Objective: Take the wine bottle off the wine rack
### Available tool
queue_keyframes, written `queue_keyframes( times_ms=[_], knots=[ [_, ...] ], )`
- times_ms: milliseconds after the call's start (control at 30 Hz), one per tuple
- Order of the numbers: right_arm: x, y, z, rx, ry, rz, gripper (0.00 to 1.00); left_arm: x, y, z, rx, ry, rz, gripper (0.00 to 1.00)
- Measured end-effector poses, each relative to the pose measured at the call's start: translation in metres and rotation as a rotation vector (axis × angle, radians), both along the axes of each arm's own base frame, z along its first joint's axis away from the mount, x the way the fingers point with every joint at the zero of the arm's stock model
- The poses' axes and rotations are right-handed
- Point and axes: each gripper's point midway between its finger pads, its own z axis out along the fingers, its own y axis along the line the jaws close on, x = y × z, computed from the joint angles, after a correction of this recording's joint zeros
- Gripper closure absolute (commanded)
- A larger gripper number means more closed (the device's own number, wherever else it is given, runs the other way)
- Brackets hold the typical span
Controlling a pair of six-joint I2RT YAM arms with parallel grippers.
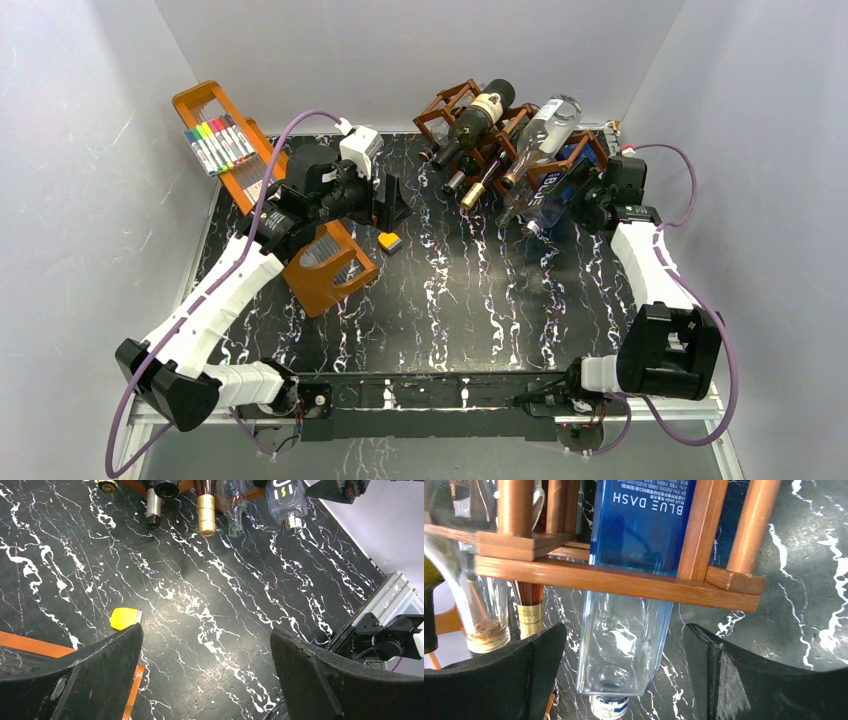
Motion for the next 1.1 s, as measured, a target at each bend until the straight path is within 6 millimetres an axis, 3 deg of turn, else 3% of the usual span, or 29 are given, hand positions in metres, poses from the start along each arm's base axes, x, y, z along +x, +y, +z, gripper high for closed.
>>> queue_keyframes(
  times_ms=[467, 733, 1100],
  knots=[
    [0.022, 0.008, -0.028, 0.101, -0.032, -0.053, 0.09, -0.003, -0.002, 0.0, -0.008, -0.001, -0.019, 0.02],
    [0.032, 0.013, -0.041, 0.137, -0.024, -0.08, 0.2, -0.004, -0.003, 0.0, -0.012, 0.003, -0.02, 0.02],
    [0.039, 0.017, -0.042, 0.14, -0.058, -0.088, 0.4, -0.004, -0.003, 0.0, -0.023, 0.014, -0.014, 0.02]
  ],
)
